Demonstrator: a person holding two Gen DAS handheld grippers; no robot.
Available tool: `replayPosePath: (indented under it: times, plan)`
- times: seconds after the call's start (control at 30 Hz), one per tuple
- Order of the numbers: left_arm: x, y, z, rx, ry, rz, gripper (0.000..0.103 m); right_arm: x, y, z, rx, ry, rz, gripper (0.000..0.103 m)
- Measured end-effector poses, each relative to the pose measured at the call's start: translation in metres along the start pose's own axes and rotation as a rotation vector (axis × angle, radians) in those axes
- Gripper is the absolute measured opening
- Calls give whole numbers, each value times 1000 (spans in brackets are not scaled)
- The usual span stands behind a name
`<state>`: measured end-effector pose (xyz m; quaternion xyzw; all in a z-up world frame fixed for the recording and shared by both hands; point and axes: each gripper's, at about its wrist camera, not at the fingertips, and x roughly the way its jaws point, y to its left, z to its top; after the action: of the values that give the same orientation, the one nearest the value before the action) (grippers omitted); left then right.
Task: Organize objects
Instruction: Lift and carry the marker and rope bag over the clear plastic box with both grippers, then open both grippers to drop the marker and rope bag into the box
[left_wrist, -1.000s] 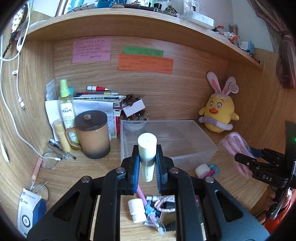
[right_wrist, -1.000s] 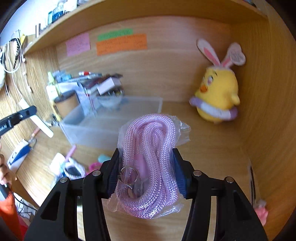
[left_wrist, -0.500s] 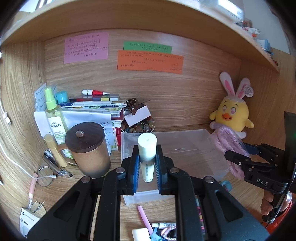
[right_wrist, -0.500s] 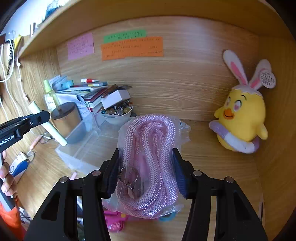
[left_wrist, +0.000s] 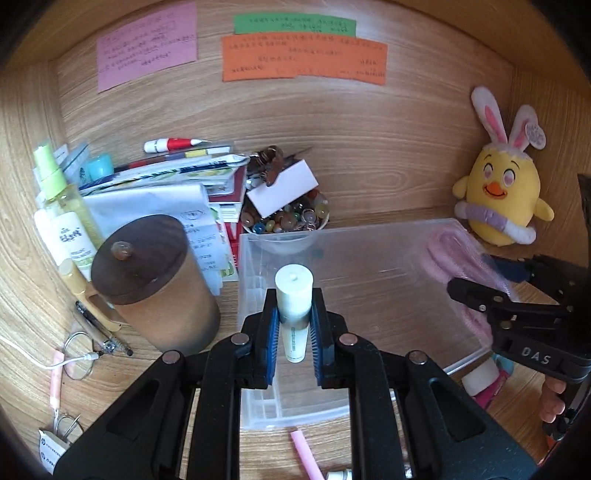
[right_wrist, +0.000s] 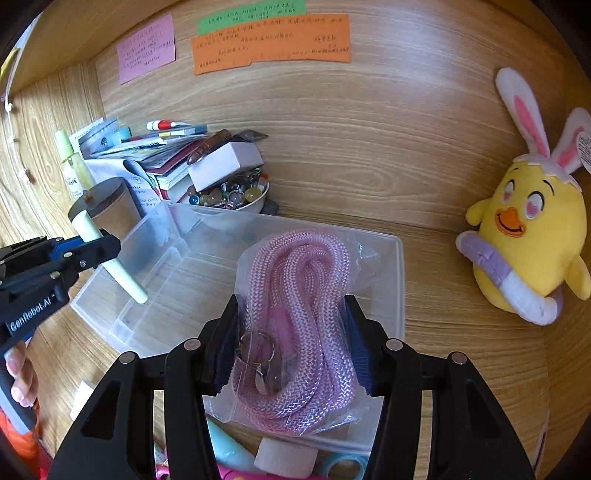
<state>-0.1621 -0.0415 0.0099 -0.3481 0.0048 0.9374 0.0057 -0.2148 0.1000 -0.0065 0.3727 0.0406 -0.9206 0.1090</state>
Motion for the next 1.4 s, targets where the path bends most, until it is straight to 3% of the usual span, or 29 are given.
replayPosePath:
  times: [0.37,0.43,0.53,0.67,0.97,1.1,1.4]
  plan:
    - [12,-20,-4,59,36,-13,16,30,12,-6,-39,85,-2,51]
    - [12,-20,-3,52,45,-34,20,28,11,-6,-36,88,1,51]
    - [8,-19,-4,41,47,-56,36,18,13,-6,-46,68,-6,52]
    - [-3,-21,-5,39,30,-66,46,-2,19,-7,-76,20,-42,63]
    - [-46,-25,-16,44,-30,-85,73,-41,16,-17,-61,-25,-31,69]
    - [-65,-20,-26,20,-46,-93,91,-62,10,-28,-36,-51,-21,79]
    - [-82,4,-61,-19,7,-56,97,-97,-12,-62,39,-63,-22,83]
